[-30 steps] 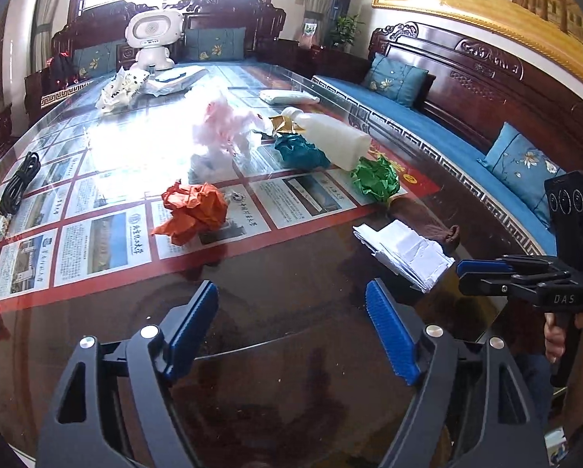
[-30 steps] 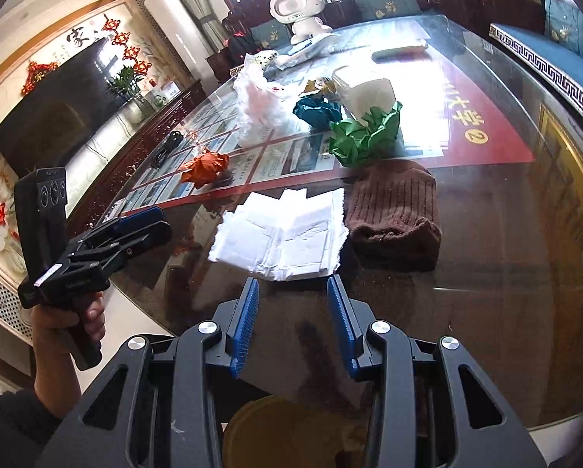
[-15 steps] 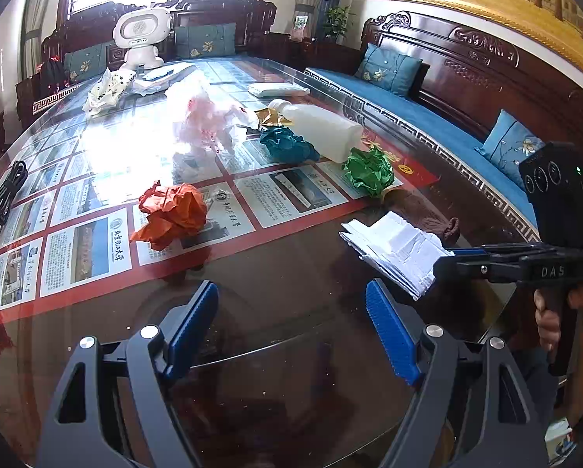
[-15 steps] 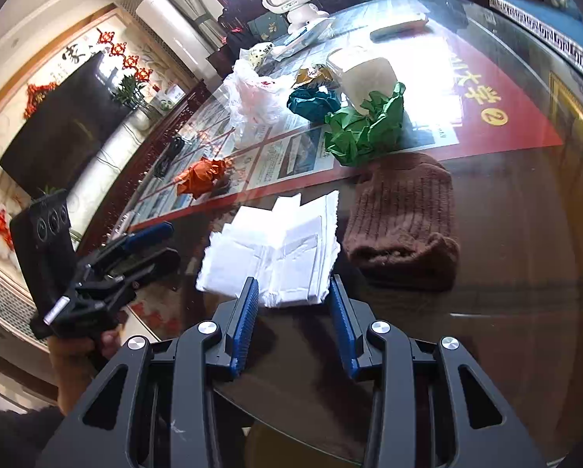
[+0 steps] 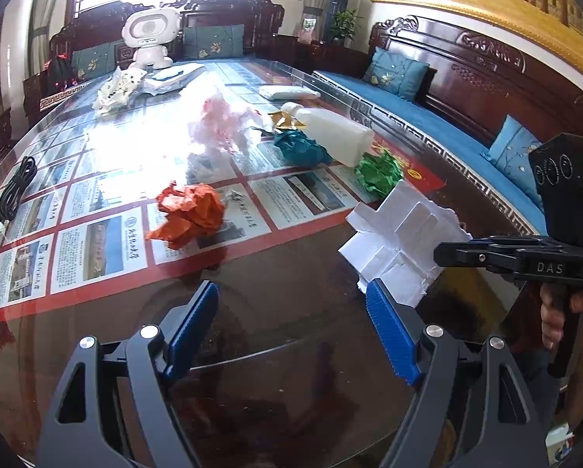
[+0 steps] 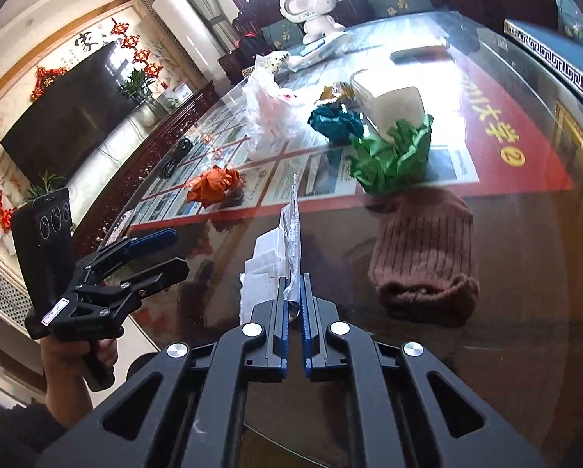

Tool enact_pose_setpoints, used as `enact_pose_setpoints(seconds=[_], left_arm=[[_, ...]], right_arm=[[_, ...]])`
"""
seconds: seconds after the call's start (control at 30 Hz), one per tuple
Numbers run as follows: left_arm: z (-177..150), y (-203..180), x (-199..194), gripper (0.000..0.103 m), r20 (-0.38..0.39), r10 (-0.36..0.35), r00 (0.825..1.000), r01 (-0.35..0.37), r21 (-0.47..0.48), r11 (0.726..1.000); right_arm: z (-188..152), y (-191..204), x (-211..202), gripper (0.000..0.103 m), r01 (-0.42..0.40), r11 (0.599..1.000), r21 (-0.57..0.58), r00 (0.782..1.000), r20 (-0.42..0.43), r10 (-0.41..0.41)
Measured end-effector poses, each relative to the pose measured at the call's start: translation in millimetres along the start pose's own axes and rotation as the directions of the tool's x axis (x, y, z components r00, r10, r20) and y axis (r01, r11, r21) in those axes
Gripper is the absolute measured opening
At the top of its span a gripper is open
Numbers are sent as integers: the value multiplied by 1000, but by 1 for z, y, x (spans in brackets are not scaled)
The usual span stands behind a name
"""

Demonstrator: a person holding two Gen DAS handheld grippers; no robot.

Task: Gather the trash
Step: 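Grasp the orange crumpled paper with the left tool while the right tool holds napkins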

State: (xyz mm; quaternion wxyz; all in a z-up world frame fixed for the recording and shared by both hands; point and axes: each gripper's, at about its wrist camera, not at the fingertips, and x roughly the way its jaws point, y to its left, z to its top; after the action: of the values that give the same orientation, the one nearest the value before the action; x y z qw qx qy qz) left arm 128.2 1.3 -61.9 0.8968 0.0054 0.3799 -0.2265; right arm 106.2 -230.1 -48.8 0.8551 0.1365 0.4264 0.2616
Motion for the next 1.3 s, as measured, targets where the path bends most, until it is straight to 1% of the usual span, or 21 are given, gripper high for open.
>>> enact_pose_setpoints(seconds=[0.13, 0.33, 0.47, 0.57, 0.7, 0.73, 0.77, 0.8, 0.9, 0.93, 0.97, 1.0, 1.07, 1.13, 1.3], left_arm=[[6, 10, -3, 78, 21, 29, 999, -28, -16, 999], [19, 29, 0, 78, 24, 46, 999, -45, -22, 999], [31, 46, 8, 78, 22, 47, 999, -47, -35, 998], [39, 58, 19, 78, 8, 47, 999, -47, -50, 998], [46, 72, 37, 78, -25, 58, 998, -59, -62, 996], [47, 76, 44, 78, -59, 40, 997, -44, -78, 996], [48, 78, 48, 78, -76, 11, 997, -18, -96, 995], [50, 80, 50, 78, -75, -2, 997, -5, -102, 995], [57, 82, 55, 78, -63, 31, 998, -36, -72, 997], [59, 83, 58, 73, -75, 30, 997, -36, -75, 997], [61, 84, 62, 54, -93, 15, 996, -23, -84, 996], [61, 85, 65, 44, -111, -5, 994, -6, -96, 995], [64, 85, 66, 41, -115, 4, 993, -15, -96, 995], [63, 83, 65, 39, -112, -12, 994, 1, -95, 996], [62, 76, 57, 39, -88, -17, 996, 10, -88, 996]], right_arm=[[11, 5, 11, 6, 5, 1000, 16, 1000, 22, -5], [37, 28, 31, 6, 80, 995, -54, 996, 50, -78], [52, 38, 46, 6, 84, 993, -78, 995, 51, -80], [61, 41, 55, 6, 99, 991, -90, 994, 57, -94], [68, 39, 63, 6, 95, 992, -83, 995, 48, -91], [69, 39, 64, 6, 97, 992, -84, 995, 47, -93], [70, 38, 66, 6, 96, 992, -84, 995, 46, -93], [72, 38, 66, 6, 95, 992, -81, 995, 46, -91], [75, 33, 67, 6, 91, 994, -67, 995, 50, -88], [75, 32, 67, 6, 93, 994, -64, 995, 51, -89], [75, 30, 66, 6, 92, 994, -60, 995, 53, -89], [74, 29, 66, 6, 91, 994, -59, 995, 52, -88], [74, 27, 65, 6, 89, 994, -56, 995, 52, -86], [72, 27, 63, 6, 88, 995, -56, 995, 52, -85], [69, 27, 57, 6, 83, 995, -54, 995, 55, -80]])
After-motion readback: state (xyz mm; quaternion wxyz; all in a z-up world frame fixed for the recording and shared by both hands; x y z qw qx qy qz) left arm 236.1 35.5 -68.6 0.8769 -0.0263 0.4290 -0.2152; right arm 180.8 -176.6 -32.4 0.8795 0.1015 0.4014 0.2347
